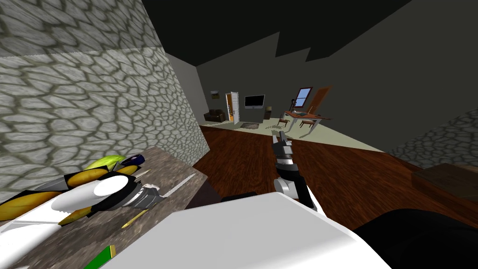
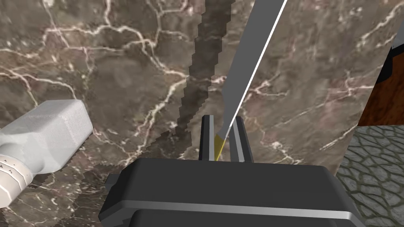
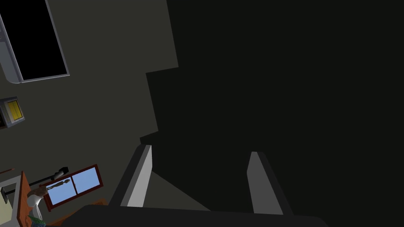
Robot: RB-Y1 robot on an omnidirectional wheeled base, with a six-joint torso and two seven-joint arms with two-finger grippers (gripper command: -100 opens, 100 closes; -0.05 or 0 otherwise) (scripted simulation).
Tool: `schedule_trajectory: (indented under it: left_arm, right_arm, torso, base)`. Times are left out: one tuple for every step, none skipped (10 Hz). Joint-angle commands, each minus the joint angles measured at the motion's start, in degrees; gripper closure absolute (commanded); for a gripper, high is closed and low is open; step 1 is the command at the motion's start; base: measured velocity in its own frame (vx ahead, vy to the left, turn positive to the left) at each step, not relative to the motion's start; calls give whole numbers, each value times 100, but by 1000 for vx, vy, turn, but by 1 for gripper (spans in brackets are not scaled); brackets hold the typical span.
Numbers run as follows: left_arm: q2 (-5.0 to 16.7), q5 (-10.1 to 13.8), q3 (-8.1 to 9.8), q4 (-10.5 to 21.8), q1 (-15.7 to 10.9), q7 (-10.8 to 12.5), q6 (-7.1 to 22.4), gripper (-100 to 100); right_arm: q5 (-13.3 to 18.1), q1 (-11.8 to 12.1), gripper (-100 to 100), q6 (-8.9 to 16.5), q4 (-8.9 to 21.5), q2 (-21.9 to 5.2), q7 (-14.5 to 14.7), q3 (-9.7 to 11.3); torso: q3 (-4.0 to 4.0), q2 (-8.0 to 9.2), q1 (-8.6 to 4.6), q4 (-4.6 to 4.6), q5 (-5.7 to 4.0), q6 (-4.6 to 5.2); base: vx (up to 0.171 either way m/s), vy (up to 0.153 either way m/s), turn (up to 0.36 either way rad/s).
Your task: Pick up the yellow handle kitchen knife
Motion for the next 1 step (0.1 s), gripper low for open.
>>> schedule_trajectory:
  left_arm:
    - [0,0,0,0,0,0,0,0]
  right_arm:
    - [0,0,0,0,0,0,0,0]
  torso:
    - [0,0,0,0,0,0]
  base:
    - [0,0,0]
